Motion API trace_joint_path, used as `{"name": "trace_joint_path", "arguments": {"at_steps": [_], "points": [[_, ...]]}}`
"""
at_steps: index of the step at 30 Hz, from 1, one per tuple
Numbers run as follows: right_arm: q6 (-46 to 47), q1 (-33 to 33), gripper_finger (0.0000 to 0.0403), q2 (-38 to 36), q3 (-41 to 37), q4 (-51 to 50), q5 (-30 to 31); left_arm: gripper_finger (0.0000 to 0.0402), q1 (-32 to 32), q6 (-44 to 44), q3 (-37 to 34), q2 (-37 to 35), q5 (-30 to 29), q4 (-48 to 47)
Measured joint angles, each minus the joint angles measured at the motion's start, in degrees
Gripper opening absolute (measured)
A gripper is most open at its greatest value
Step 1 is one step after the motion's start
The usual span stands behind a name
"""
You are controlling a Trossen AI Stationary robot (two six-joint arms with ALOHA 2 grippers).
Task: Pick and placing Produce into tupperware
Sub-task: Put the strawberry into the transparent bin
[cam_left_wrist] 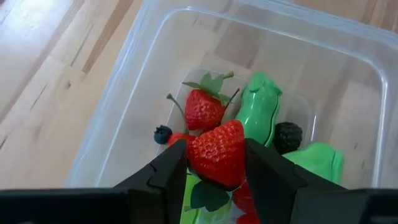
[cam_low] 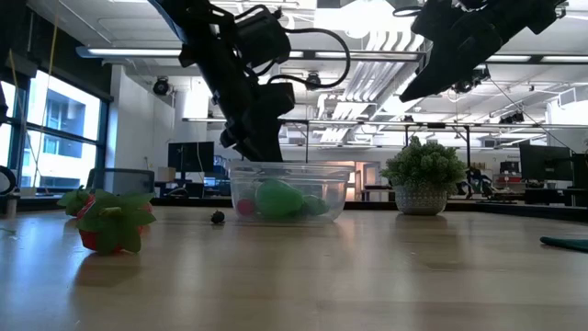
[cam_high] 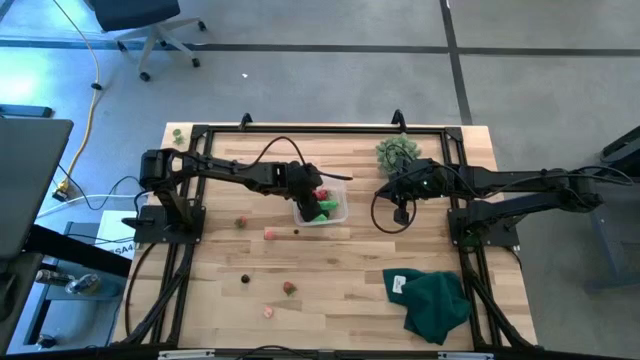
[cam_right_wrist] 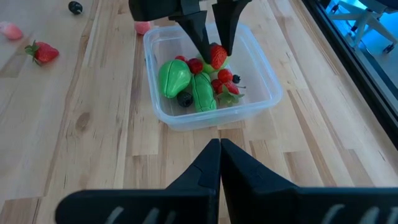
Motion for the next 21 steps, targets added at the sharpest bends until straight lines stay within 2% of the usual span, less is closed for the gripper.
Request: {"name": "trace_joint_path", "arguments": {"at_steps": [10, 13, 21], "points": [[0.0, 0.0, 0.0002, 0.0, 0.0, 0.0, 0.0, 0.0192, 0.0, 3.1, 0.0, 0.0, -1.5, 0.0], [0.0, 0.0, 0.0002, 0.0, 0.0, 0.0, 0.0, 0.0192, 0.0, 3.9, 0.0, 0.0, -0.2, 1.0], [0.0, 0.0, 0.0002, 0.0, 0.0, 0.0, 0.0, 0.0156, 0.1, 7.4, 0.0, -0.4, 9.2, 3.1]]}}
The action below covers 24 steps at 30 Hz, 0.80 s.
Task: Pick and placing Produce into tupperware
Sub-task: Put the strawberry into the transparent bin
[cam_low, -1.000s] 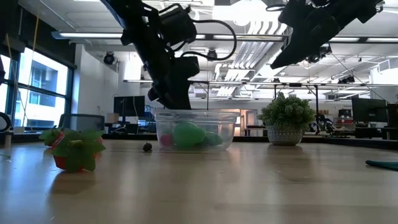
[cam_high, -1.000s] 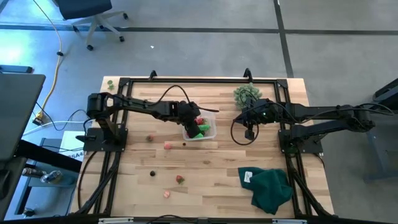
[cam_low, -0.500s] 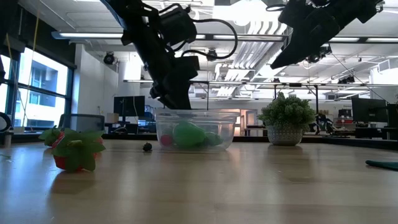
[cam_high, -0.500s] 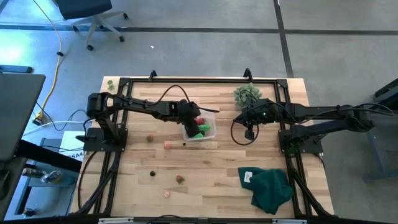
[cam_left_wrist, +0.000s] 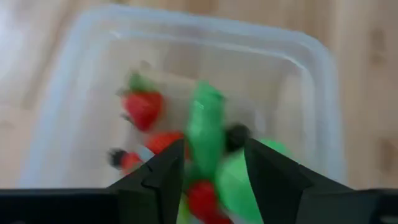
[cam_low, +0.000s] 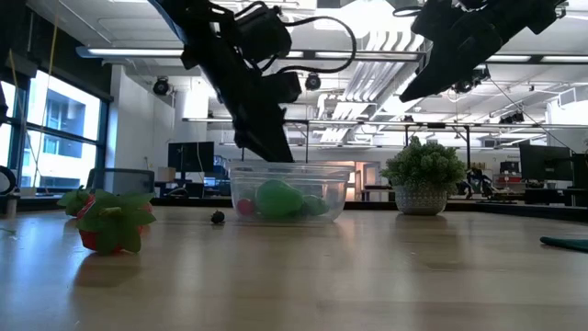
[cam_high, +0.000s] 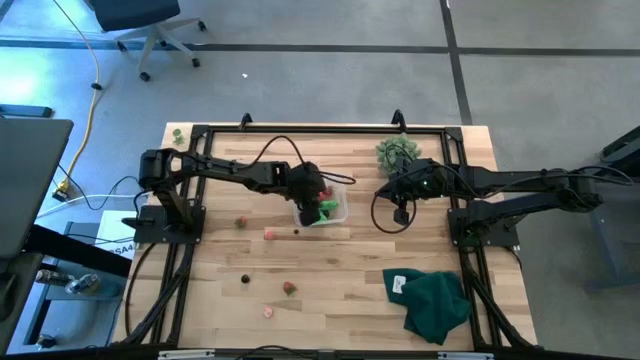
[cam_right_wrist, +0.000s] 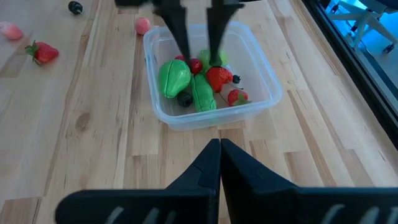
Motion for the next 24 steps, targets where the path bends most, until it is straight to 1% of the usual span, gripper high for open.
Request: {"name": "trace_joint_path", "arguments": {"at_steps": [4, 7, 10, 13, 17, 20, 24], "points": [[0.0, 0.0, 0.0002, 0.0, 0.0, 0.0, 0.0, 0.0125, 0.6, 0.0, 0.0, -2.8, 7.7, -3.8], [0.0, 0.0, 0.0002, 0.0, 0.0, 0.0, 0.0, 0.0099, 0.8, -0.3, 0.0, -6.2, 9.9, -7.7], [0.0, 0.0, 0.0002, 0.0, 0.0, 0.0, 0.0, 0.0076, 0.9, -0.4, 0.0, -10.3, 10.3, -14.2], [0.0, 0.0, 0.0002, 0.0, 0.0, 0.0, 0.0, 0.0061, 0.8, 0.0, 0.0, -13.8, 9.5, -22.2], [0.0, 0.0, 0.0002, 0.0, 0.0, 0.0, 0.0, 0.0054, 0.7, 2.4, 0.0, -17.4, 4.8, -33.0], [0.0, 0.0, 0.0002, 0.0, 0.0, 0.0, 0.0, 0.0053, 0.7, 2.8, 0.0, -18.9, 2.5, -40.3], [0.0, 0.0, 0.0002, 0.0, 0.0, 0.0, 0.0, 0.0059, 0.7, -3.4, 0.0, -19.4, -0.2, -49.1]]}}
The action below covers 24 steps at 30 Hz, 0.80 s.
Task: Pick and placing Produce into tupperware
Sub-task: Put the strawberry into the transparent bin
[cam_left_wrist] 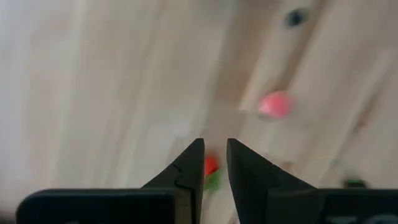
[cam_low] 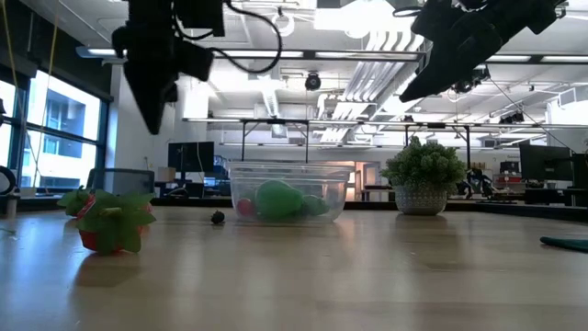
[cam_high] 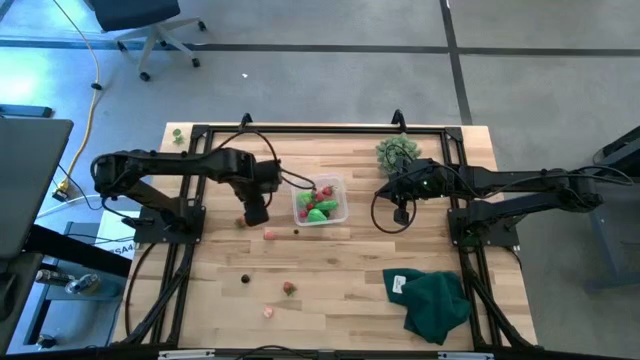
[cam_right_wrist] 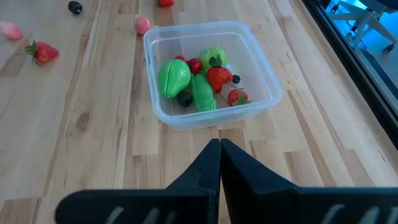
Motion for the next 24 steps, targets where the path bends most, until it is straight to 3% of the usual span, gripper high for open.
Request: {"name": "trace_joint_path", "arguments": {"at_steps": [5, 9, 12, 17, 24], "points": [[0.0, 0.0, 0.0002, 0.0, 0.0, 0.0, 0.0, 0.0079, 0.0, -13.2, -1.0, 0.0, -9.4, -3.5], [0.0, 0.0, 0.0002, 0.0, 0.0, 0.0, 0.0, 0.0103, 0.0, -21.3, -2.6, 0.0, -11.4, -3.6], [0.0, 0.0, 0.0002, 0.0, 0.0, 0.0, 0.0, 0.0123, -0.1, -24.9, -4.3, 0.0, -10.7, -3.6], [0.0, 0.0, 0.0002, 0.0, 0.0, 0.0, 0.0, 0.0161, 0.0, -31.4, -8.1, 0.0, -3.2, -3.7], [0.0, 0.0, 0.0002, 0.0, 0.0, 0.0, 0.0, 0.0200, 0.0, -36.7, -9.4, 0.0, -0.4, -4.9]]}}
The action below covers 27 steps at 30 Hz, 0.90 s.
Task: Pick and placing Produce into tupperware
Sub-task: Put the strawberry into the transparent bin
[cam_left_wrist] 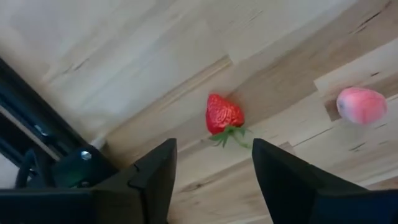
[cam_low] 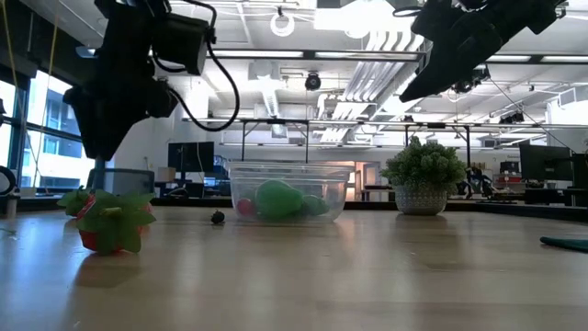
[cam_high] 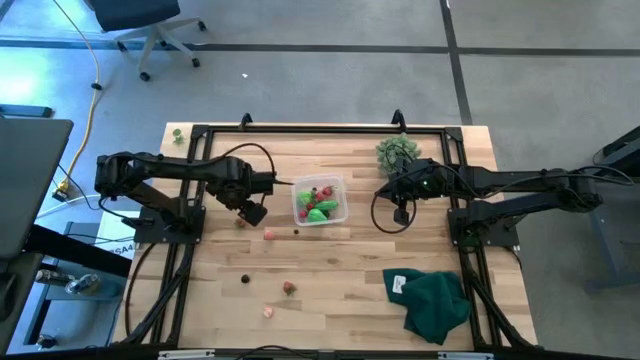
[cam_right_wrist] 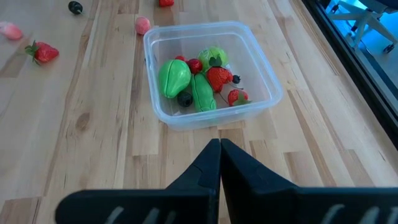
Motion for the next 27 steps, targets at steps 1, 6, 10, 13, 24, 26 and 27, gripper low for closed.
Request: {"name": "trace_joint_path", "arguments": {"at_steps": [1, 6, 10, 13, 24, 26, 27], "points": [[0.0, 0.0, 0.0002, 0.0, 0.0, 0.0, 0.0, 0.0201, 0.0, -0.6, -0.1, 0.0, 0.1, 0.2], [0.0, 0.0, 0.0002, 0.0, 0.0, 0.0, 0.0, 0.0202, 0.0, -2.2, -1.8, 0.0, 1.8, 2.5], [0.0, 0.0, 0.0002, 0.0, 0.0, 0.0, 0.0, 0.0202, 0.0, -2.6, -4.2, -0.1, 3.4, 5.9], [0.0, 0.0, 0.0002, 0.0, 0.0, 0.0, 0.0, 0.0202, 0.0, -3.1, -5.9, -0.9, 3.6, 7.5], [0.0, 0.0, 0.0002, 0.0, 0.0, 0.0, 0.0, 0.0202, 0.0, -5.0, -11.6, -2.5, 3.5, 13.3], [0.0, 0.0, 0.0002, 0.0, 0.0, 0.0, 0.0, 0.0202, 0.0, -5.0, -12.4, -2.5, 3.7, 14.9], [0.0, 0.0, 0.0002, 0.0, 0.0, 0.0, 0.0, 0.0202, 0.0, -5.2, -12.9, -2.5, 3.8, 15.7]]}}
